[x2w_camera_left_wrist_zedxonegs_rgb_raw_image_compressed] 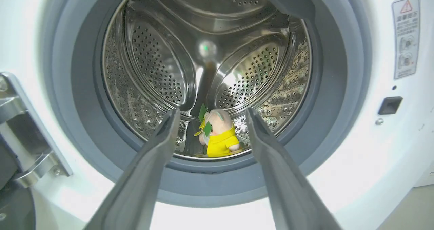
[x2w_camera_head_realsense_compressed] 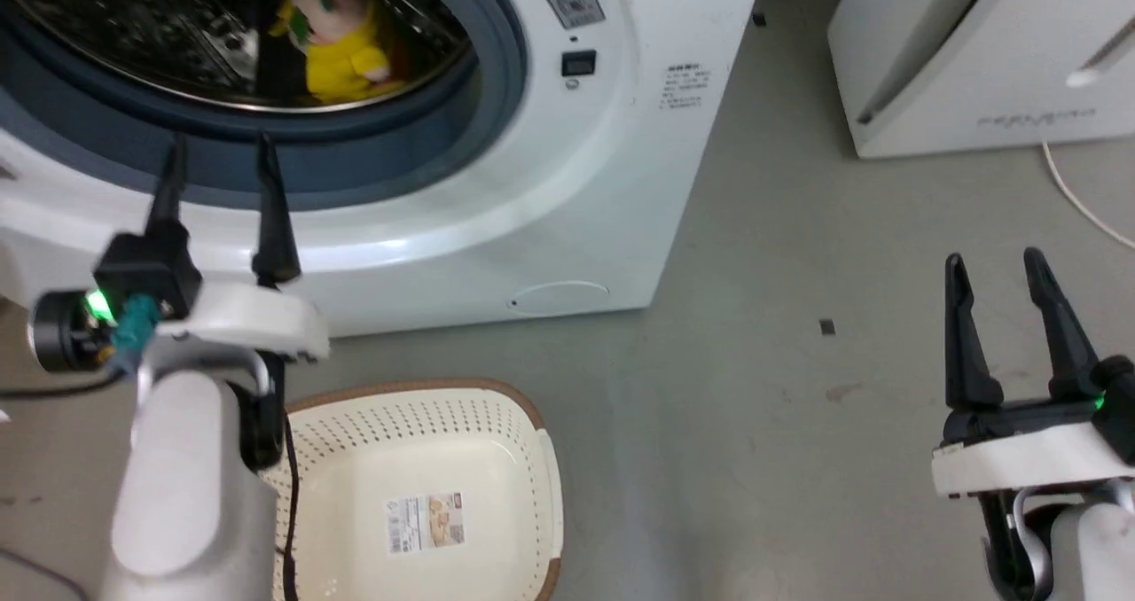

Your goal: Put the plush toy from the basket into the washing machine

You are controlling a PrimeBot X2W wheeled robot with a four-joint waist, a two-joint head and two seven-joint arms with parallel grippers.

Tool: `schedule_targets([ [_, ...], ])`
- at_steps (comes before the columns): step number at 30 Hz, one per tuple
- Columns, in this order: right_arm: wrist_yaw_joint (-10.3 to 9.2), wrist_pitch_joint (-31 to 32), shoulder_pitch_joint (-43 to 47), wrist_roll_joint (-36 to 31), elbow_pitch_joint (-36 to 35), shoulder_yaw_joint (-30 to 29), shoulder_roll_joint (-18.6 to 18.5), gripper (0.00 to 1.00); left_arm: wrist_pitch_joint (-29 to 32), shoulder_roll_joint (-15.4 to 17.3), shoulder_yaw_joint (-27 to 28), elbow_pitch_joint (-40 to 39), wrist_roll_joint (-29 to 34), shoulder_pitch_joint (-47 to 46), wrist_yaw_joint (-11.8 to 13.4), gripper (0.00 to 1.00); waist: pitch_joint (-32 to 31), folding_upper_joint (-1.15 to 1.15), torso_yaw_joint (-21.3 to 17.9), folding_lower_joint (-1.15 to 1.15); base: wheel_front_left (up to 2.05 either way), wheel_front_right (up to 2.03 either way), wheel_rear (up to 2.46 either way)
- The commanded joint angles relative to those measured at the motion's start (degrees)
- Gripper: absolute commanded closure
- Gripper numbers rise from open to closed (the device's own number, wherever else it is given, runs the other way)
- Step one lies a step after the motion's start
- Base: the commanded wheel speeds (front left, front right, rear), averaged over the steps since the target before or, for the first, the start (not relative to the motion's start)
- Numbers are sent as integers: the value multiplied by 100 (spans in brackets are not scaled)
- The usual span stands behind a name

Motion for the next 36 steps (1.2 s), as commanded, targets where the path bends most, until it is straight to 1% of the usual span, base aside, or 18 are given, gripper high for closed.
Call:
schedule_targets([
  [1,-5,-23,111,-33,-1,23,-5,0,-25,-41,-20,-63,39,196,-54,0,-253,0,165,1,0,0,0],
  [4,-5,-23,237,-53,-9,50,-5,0,-25,-87,18,-107,14,457,-138,0,-446,0,261,1,0,0,0],
  [10,-5,-23,486,74,-110,123,-5,0,-25,-255,71,-280,-18,1053,-225,0,-833,0,425,1,0,0,0],
  [20,-5,-23,976,271,-186,248,-5,0,-25,-441,-74,-419,64,2006,-342,0,-1419,0,683,1,0,0,0],
  [27,-5,-23,1185,375,-242,251,-5,0,-25,-502,-86,-426,23,2331,-345,0,-1599,0,835,1,0,0,0],
  [35,-5,-23,1261,365,-258,226,-5,0,-25,-535,-164,-458,16,2410,-353,0,-1628,0,955,1,0,0,0],
  [36,-1,0,1183,362,-234,234,1,100,0,-532,-160,-439,15,2349,-341,100,-1628,0,956,1,0,0,0],
])
